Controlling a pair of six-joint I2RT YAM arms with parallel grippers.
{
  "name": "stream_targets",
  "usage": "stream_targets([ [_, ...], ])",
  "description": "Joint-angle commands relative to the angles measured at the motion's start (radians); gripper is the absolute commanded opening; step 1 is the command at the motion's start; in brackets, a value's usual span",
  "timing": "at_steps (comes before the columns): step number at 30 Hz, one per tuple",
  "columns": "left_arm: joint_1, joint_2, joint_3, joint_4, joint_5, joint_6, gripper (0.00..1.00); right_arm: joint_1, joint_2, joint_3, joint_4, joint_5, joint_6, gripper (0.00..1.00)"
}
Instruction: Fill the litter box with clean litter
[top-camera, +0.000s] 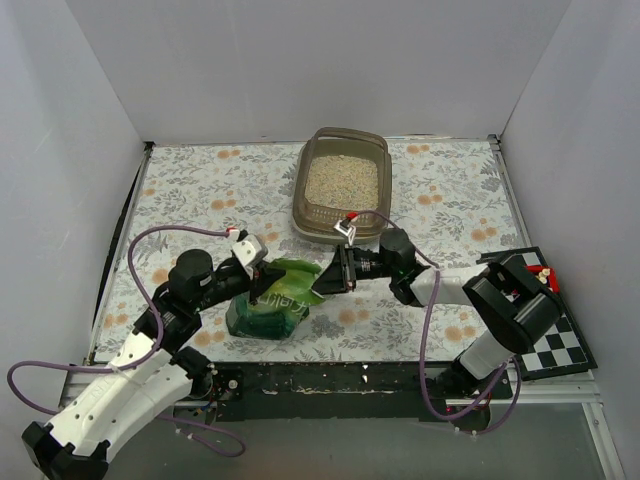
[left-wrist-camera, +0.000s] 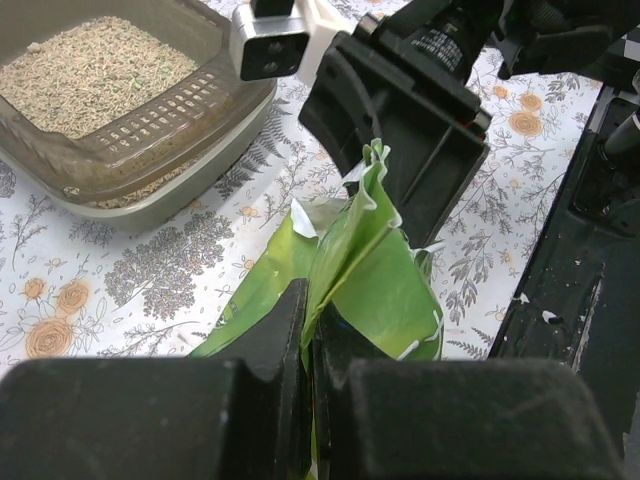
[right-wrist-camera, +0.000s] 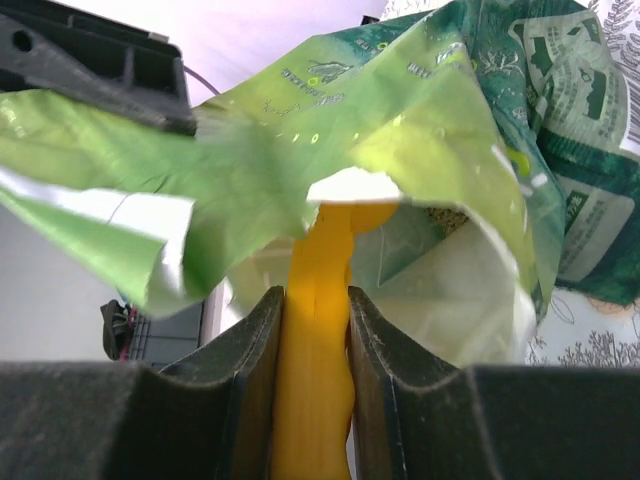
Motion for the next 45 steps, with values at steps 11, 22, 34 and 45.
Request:
stream_targets([
  [11,0.000,-0.058,-0.086,0.095,0.017,0.048,0.00,-0.163,-0.254,-0.224,0.145,-0.106,0.032,0.01],
  [22,0.000,0.008,-0.077,0.156,0.030,0.042,0.00,-0.308,-0.397,-0.350,0.097,-0.154,0.017,0.01],
  [34,0.000,0.070,-0.102,0.270,0.047,-0.011,0.00,-0.440,-0.535,-0.471,0.013,-0.169,0.020,0.01],
  [45,0.000,0.012,-0.178,0.379,-0.013,-0.047,0.00,-0.499,-0.707,-0.514,-0.202,-0.125,-0.027,0.01],
])
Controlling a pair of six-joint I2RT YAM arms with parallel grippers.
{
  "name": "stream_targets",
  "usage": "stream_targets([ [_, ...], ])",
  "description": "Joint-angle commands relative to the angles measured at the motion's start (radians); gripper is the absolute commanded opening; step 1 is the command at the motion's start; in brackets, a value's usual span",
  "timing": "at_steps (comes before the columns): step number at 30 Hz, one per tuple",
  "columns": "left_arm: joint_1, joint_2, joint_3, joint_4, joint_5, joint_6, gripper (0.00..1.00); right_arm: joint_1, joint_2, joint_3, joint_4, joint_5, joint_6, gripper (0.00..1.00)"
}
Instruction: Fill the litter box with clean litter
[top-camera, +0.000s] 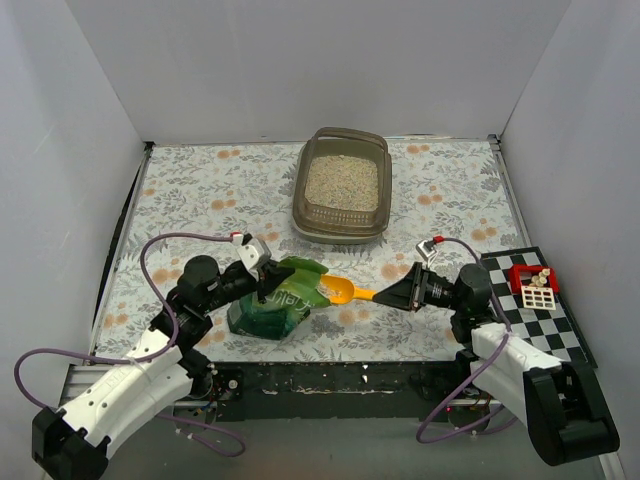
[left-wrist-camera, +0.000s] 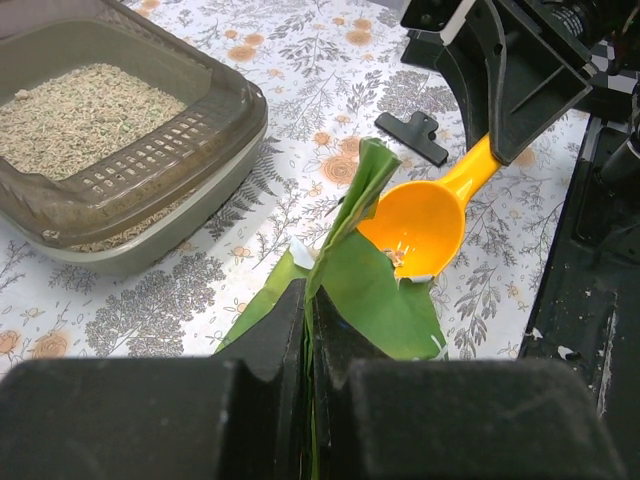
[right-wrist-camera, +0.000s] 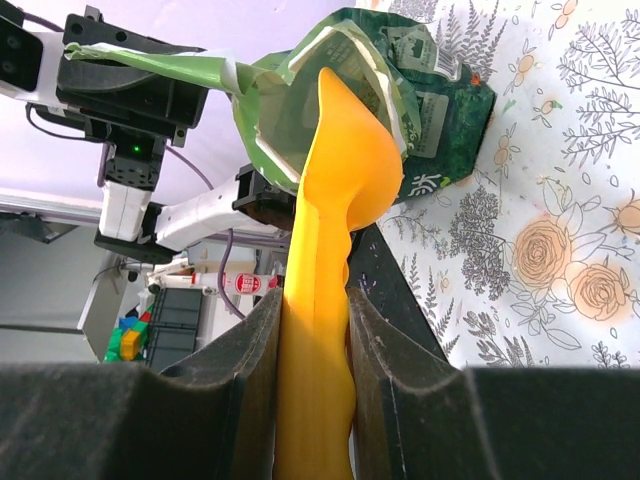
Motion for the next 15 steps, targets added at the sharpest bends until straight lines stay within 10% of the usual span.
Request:
stream_targets([
  [1,0.001,-0.043,-0.031,0.067,-0.055,-0.018,0.00,-0.015,-0.085,-0.019,-0.079,0.007,-0.008,0.01],
  [15,-0.001,-0.064,-0.060,0.077,-0.047,-0.036,0.00,-0.024,-0.283,0.096,-0.537,0.044,-0.192,0.01],
])
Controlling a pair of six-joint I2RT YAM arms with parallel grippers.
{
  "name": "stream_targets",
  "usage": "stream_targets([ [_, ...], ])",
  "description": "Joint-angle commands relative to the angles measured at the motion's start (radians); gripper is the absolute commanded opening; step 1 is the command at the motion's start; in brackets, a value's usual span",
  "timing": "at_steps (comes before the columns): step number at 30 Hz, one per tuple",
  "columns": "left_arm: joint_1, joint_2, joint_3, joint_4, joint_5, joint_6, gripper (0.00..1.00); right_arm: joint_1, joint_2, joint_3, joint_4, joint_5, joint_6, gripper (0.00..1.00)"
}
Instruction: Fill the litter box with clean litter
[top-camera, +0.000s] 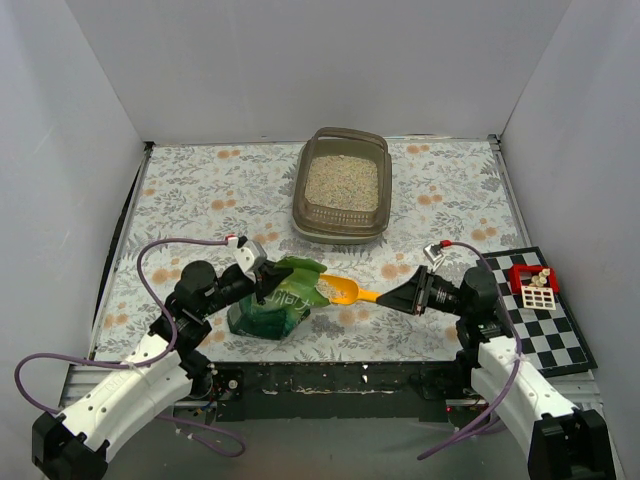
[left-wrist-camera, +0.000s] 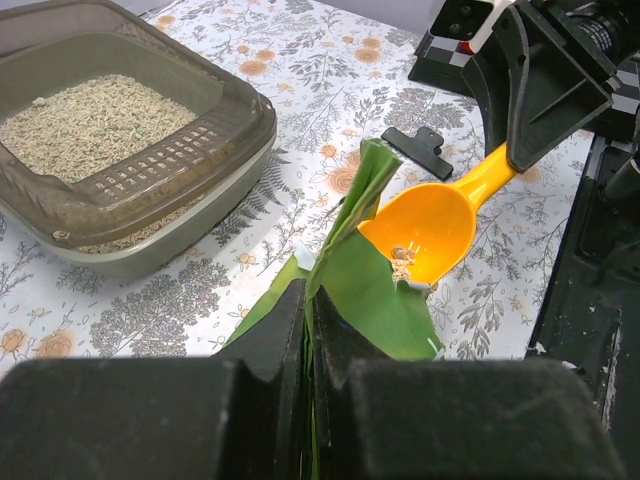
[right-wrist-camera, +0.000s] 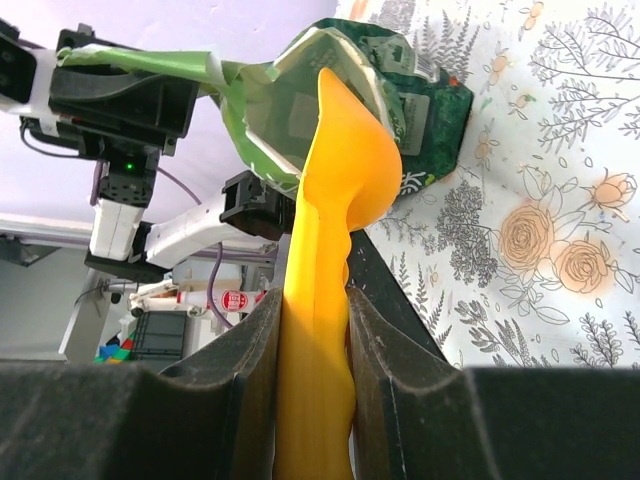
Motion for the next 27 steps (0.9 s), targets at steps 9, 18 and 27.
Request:
stream_targets([
  [9,-0.001,-0.030,-0.034,0.036,-0.020,-0.014,0.00,-0.001,-0.017,0.150,-0.231,0.003,-0.094,0.01],
  [18,-0.001,-0.062,-0.053,0.077,-0.060,-0.030,0.00,-0.001,-0.107,0.130,-0.186,0.043,0.054,0.01],
  [27,-0.001,-0.184,-0.082,0.141,-0.187,-0.040,0.00,-0.001,-0.172,0.182,-0.304,0.099,0.066,0.01],
])
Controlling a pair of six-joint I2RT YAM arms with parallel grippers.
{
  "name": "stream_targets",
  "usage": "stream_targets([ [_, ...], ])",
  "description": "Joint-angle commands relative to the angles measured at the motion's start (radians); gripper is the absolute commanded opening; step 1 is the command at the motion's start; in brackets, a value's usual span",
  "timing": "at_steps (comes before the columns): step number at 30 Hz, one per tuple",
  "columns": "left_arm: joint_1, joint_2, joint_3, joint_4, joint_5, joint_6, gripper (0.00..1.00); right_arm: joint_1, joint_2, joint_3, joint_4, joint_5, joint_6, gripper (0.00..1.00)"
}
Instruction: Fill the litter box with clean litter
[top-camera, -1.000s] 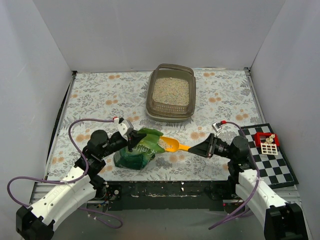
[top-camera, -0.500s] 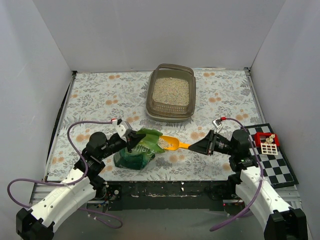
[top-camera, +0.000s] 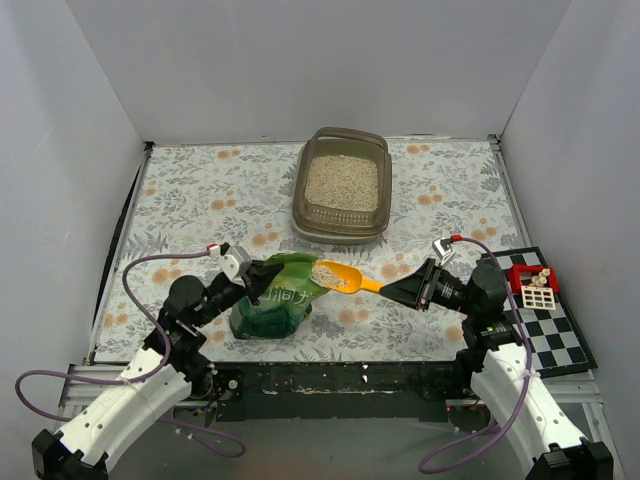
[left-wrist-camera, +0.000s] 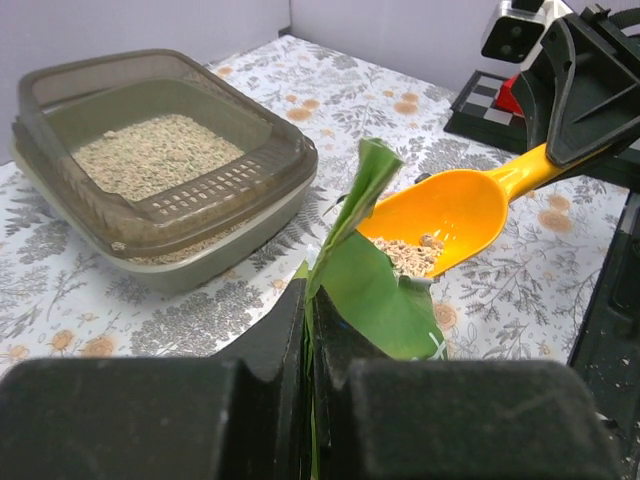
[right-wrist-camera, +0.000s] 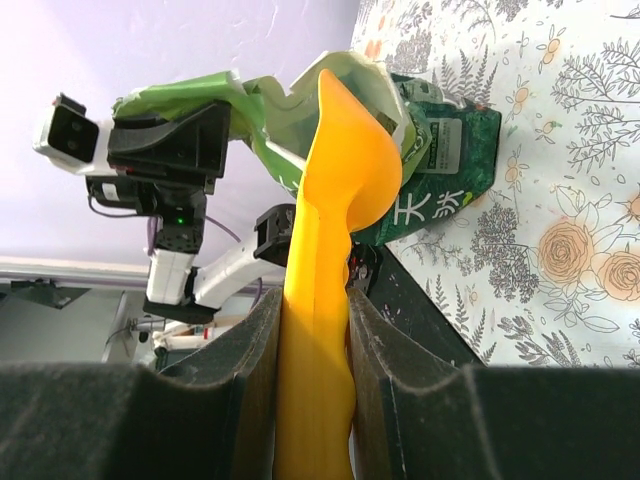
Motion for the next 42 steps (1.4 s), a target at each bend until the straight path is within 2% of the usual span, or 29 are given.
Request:
stream_targets([
  [1,0.000,-0.083,-0.024,0.084,-0.094,-0.008,0.00,-0.001,-0.026,0.056,-0.026,0.032,0.028,0.01],
  [12,0.000,-0.104,-0.023,0.063,-0.036,-0.010,0.00,-0.001,-0.034,0.051,0.103,0.147,0.194,0.01],
  [17,0.000,-0.097,-0.015,0.040,-0.071,-0.016,0.00,-0.001,0.033,0.100,0.179,0.162,0.224,0.01],
  [21,0.000,-0.117,-0.024,0.040,-0.080,-0.008,0.00,-0.001,0.106,0.172,0.181,0.232,0.201,0.01],
  [37,-0.005,-0.090,-0.043,0.064,-0.100,-0.003,0.00,-0.001,0.705,0.484,0.367,0.475,0.030,0.01],
  [40,-0.006,-0.079,-0.044,0.070,-0.102,0.000,0.00,-0.001,0.832,0.571,0.321,0.495,-0.053,0.01],
  [42,-0.006,-0.073,-0.044,0.069,-0.102,0.000,0.00,-0.001,0.894,0.640,0.234,0.535,-0.146,0.01],
])
